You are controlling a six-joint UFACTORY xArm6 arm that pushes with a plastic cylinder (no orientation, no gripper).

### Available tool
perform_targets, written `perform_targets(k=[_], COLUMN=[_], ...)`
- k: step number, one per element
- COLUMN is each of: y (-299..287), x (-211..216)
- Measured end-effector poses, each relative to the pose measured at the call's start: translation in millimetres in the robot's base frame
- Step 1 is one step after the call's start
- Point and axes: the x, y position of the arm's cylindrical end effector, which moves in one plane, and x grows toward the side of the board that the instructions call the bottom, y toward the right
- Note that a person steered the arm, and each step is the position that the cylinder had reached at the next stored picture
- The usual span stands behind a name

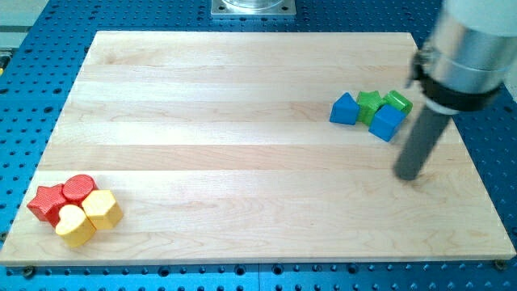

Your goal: Separate the red and yellow blocks

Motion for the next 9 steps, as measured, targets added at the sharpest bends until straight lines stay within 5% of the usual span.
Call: perform_targets(k=[1,4,6,9], y=[27,-12,-276,-418], x=[-9,-58,108,99])
